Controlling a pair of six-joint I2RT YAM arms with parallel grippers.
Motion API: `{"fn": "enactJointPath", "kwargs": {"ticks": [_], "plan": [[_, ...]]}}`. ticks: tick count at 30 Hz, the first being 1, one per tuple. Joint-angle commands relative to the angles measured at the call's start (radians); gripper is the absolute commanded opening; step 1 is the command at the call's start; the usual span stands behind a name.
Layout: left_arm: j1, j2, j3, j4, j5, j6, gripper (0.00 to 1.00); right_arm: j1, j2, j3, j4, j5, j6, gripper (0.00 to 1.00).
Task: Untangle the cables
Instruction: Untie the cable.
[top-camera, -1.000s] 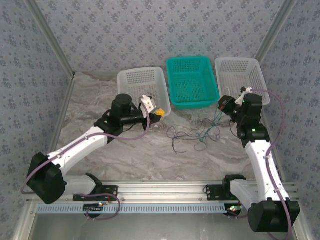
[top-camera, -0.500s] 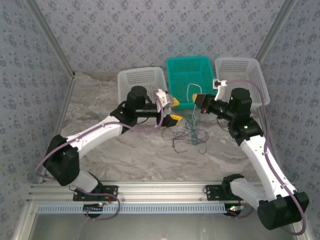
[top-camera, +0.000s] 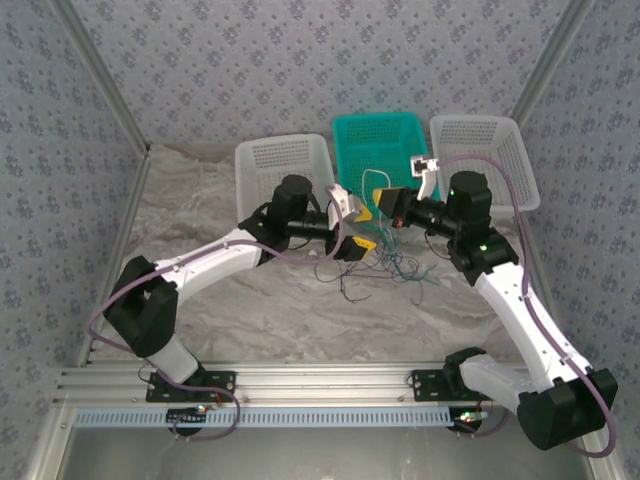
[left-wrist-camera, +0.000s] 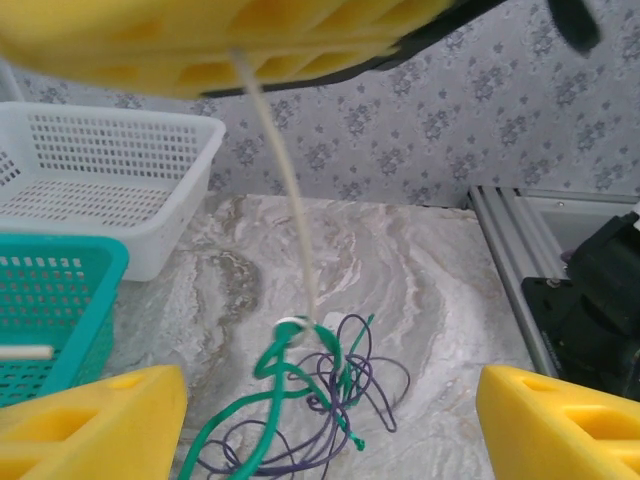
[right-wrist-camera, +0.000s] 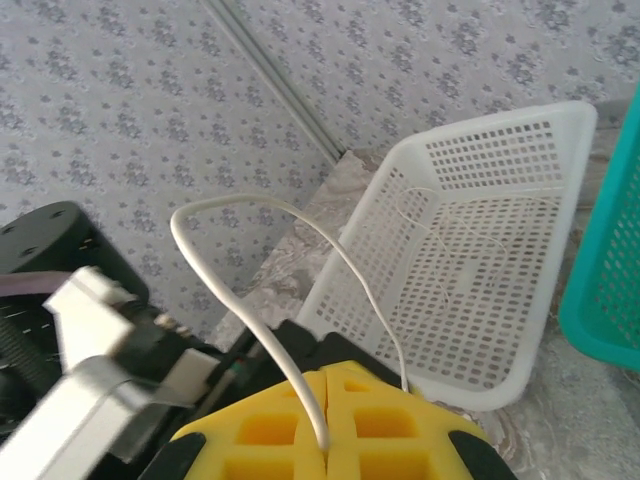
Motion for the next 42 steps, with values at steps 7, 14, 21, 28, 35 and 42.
{"fn": "enactJointPath", "kwargs": {"ticks": [7, 14, 21, 28, 35, 42], "plan": [[-0.001, 0.079, 0.083, -0.029, -0.016, 0.069, 0.66, 0.017, -0.006, 0.056, 0.009, -0.027, -0.017, 0.00], [-0.001, 0.087, 0.085, -0.049, -0.020, 0.073, 0.43, 0.014, -0.007, 0.064, -0.004, -0.002, -0.020, 0.00], [0.000, 0.073, 0.051, -0.059, -0.033, 0.085, 0.39, 0.005, -0.004, 0.063, -0.001, 0.002, -0.010, 0.00], [0.001, 0.083, 0.066, -0.023, -0.027, 0.052, 0.04, 0.004, 0.003, 0.065, 0.011, -0.001, 0.007, 0.00], [0.019, 0.070, 0.042, 0.021, -0.059, -0.009, 0.00, -0.024, -0.029, 0.043, -0.008, 0.097, 0.013, 0.00], [0.073, -0.044, -0.081, 0.027, -0.214, -0.077, 0.00, -0.243, -0.083, -0.044, -0.090, 0.301, 0.188, 0.00]]}}
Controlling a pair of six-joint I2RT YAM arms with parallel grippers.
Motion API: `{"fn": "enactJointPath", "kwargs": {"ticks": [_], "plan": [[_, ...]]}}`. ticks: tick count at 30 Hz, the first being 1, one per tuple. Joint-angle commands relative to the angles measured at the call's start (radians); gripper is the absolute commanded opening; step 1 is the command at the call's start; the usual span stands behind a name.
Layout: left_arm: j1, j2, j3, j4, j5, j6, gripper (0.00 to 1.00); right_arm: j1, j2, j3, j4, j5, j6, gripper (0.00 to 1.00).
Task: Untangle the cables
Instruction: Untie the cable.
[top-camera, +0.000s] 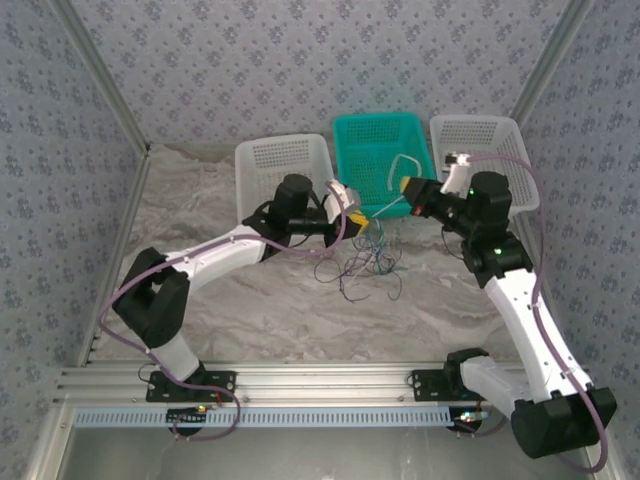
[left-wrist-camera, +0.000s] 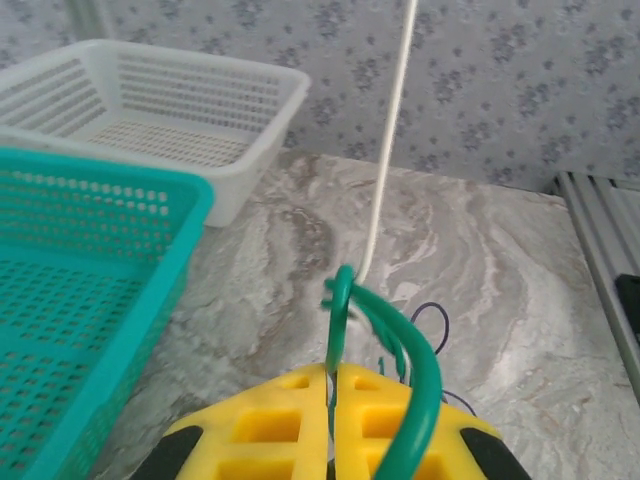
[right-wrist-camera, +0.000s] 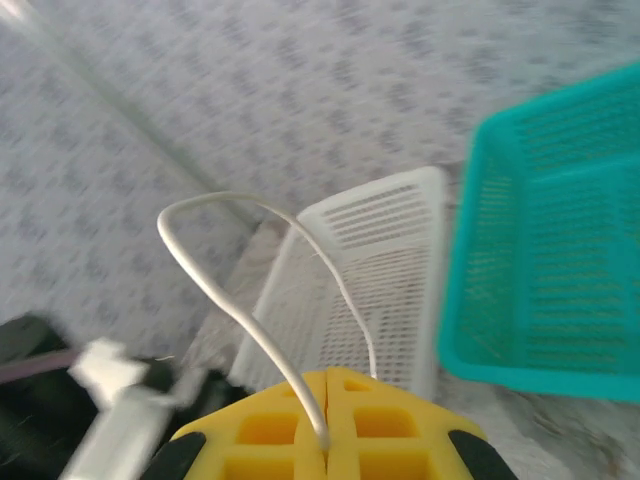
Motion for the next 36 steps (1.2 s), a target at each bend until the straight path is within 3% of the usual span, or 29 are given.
{"fn": "enactJointPath", "kwargs": {"ticks": [1, 9, 14, 17, 22, 36], "plan": [[0.035, -0.094, -0.070, 0.013, -0.089, -0.047, 0.00, -0.115, -0.027, -0.044, -0.038, 0.104, 0.133, 0.00], [0.106, -0.211, -0.168, 0.068, -0.146, -0.111, 0.00, -0.148, -0.021, -0.102, -0.016, 0.069, 0.179, 0.00], [0.156, -0.279, -0.216, 0.132, -0.152, -0.174, 0.00, -0.159, -0.025, -0.099, -0.073, 0.143, 0.179, 0.00], [0.196, -0.333, -0.255, 0.154, -0.158, -0.204, 0.00, -0.209, -0.026, -0.109, -0.150, 0.211, 0.228, 0.00], [0.277, -0.444, -0.314, 0.138, -0.175, -0.230, 0.00, -0.321, -0.037, -0.187, -0.172, 0.191, 0.317, 0.00], [0.429, -0.655, -0.415, 0.171, -0.185, -0.357, 0.00, -0.453, -0.087, -0.260, -0.267, 0.280, 0.398, 0.00]]}}
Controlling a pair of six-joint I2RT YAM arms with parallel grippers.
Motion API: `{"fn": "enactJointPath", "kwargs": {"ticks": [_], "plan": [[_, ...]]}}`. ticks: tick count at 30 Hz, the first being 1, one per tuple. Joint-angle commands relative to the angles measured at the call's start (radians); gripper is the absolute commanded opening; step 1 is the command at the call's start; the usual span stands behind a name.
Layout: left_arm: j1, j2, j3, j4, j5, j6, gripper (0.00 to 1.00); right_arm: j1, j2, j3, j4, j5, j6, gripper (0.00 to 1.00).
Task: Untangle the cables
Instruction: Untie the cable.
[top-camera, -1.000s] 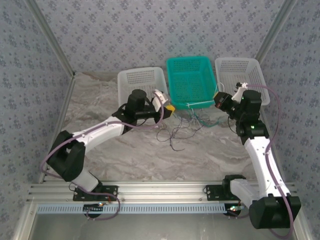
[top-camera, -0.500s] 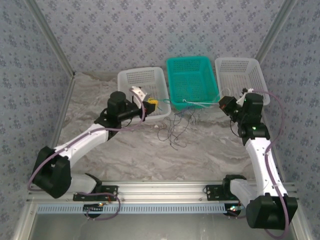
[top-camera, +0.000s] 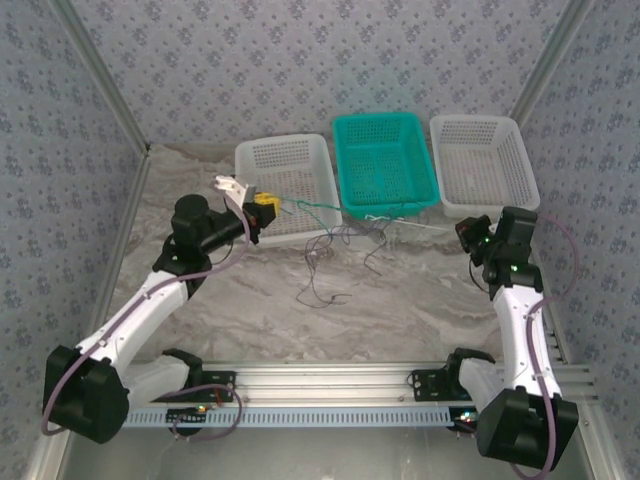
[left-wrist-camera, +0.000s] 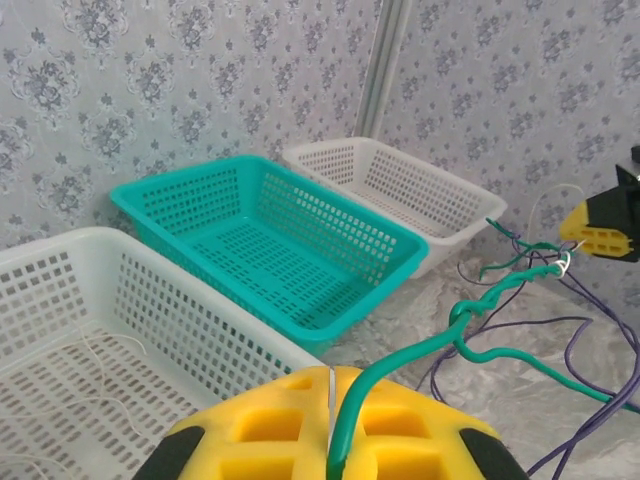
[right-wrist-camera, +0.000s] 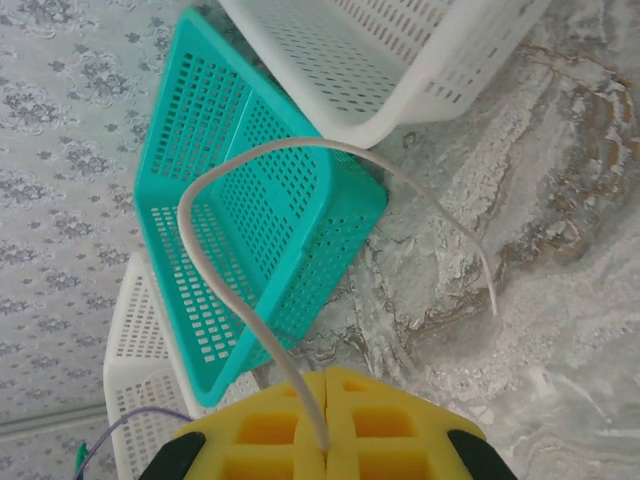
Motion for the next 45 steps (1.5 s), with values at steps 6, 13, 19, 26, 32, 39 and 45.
{"fn": "enactJointPath", "kwargs": {"ticks": [6, 13, 19, 26, 32, 39, 45], "plan": [[0.155, -0.214, -0.035, 0.035, -0.150, -0.121, 0.00, -0.143, -0.069, -0.021, -0.161, 0.297, 0.018, 0.00], [0.301, -0.387, -0.016, -0.175, -0.241, -0.190, 0.00, -0.246, -0.101, -0.056, -0.184, 0.323, 0.028, 0.00], [0.332, -0.405, -0.014, -0.182, -0.049, -0.168, 0.00, -0.220, -0.079, -0.109, 0.104, 0.041, -0.019, 0.00], [0.027, -0.251, -0.013, -0.152, 0.147, 0.013, 0.09, 0.089, 0.049, 0.105, 0.105, -0.128, -0.283, 0.00], [-0.284, -0.014, -0.009, 0.007, 0.020, 0.116, 0.54, 0.263, 0.077, 0.239, 0.179, -0.228, -0.289, 0.00], [-0.378, 0.379, 0.179, 0.138, 0.095, 0.196, 0.71, 0.408, 0.123, 0.389, 0.154, -0.242, -0.353, 0.00], [-0.378, 0.623, 0.299, 0.246, 0.046, 0.193, 0.78, 0.492, 0.139, 0.401, 0.185, -0.231, -0.340, 0.00]]}}
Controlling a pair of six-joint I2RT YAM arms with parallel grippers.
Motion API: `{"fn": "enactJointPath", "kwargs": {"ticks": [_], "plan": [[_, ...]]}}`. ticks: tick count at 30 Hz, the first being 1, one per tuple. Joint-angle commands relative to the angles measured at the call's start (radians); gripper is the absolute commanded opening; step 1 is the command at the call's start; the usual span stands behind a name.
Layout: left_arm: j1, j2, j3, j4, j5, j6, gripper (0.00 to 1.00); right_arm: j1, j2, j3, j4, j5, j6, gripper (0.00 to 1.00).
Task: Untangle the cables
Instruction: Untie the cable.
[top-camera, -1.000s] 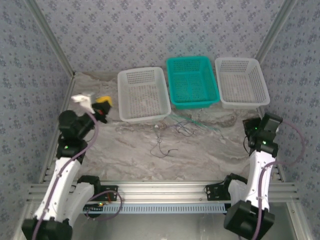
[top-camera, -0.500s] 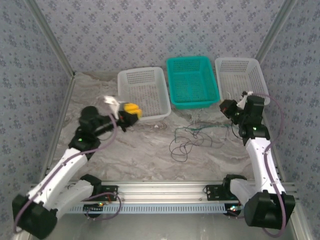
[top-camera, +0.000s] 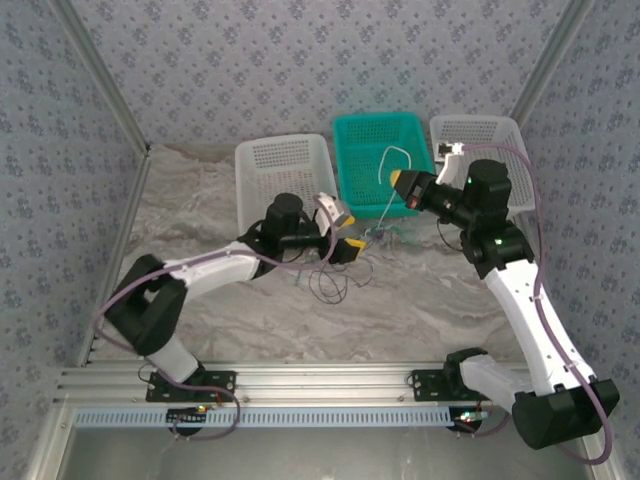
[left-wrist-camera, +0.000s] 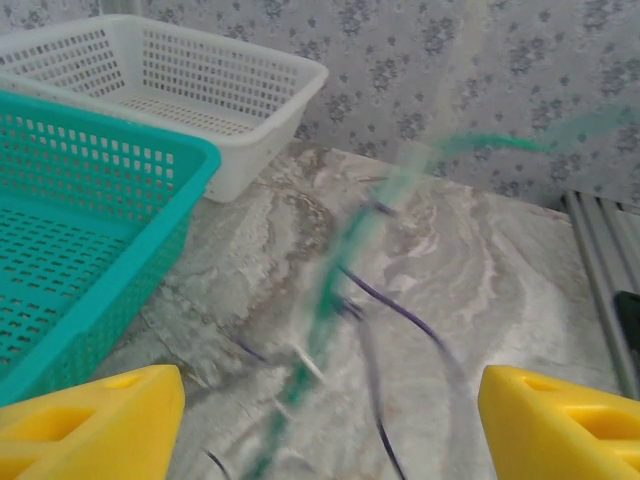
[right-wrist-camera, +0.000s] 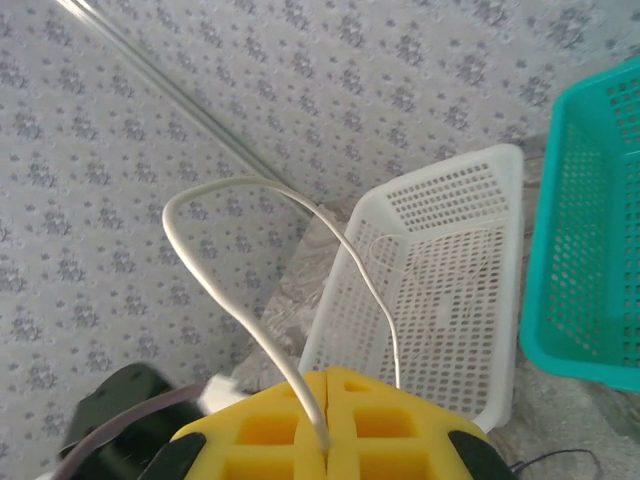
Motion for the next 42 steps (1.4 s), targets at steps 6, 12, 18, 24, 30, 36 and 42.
{"fn": "enactJointPath", "kwargs": {"ticks": [6, 12, 18, 24, 30, 36, 42], "plan": [[-0.002, 0.151, 0.090, 0.128, 0.129, 0.025, 0.77, 0.037, 0.020, 0.044, 0.013, -0.009, -0.024, 0.00], [-0.003, 0.199, 0.063, 0.085, 0.211, 0.022, 0.68, 0.025, 0.032, 0.050, 0.015, -0.003, -0.016, 0.00], [0.000, 0.229, 0.028, 0.118, 0.143, 0.007, 0.25, 0.016, 0.037, 0.050, 0.033, -0.004, 0.006, 0.00], [0.007, 0.237, 0.040, 0.153, 0.127, -0.019, 0.00, 0.000, 0.030, 0.044, 0.039, 0.006, 0.014, 0.00], [0.041, 0.188, -0.008, 0.132, 0.014, -0.053, 0.00, -0.060, -0.012, 0.004, -0.001, 0.088, 0.061, 0.00], [0.097, 0.040, -0.143, 0.065, -0.107, -0.052, 0.00, -0.221, -0.128, -0.078, -0.079, 0.338, 0.112, 0.00], [0.111, -0.110, -0.261, 0.018, -0.187, -0.046, 0.00, -0.236, -0.180, -0.056, -0.232, 0.645, 0.030, 0.00]]}}
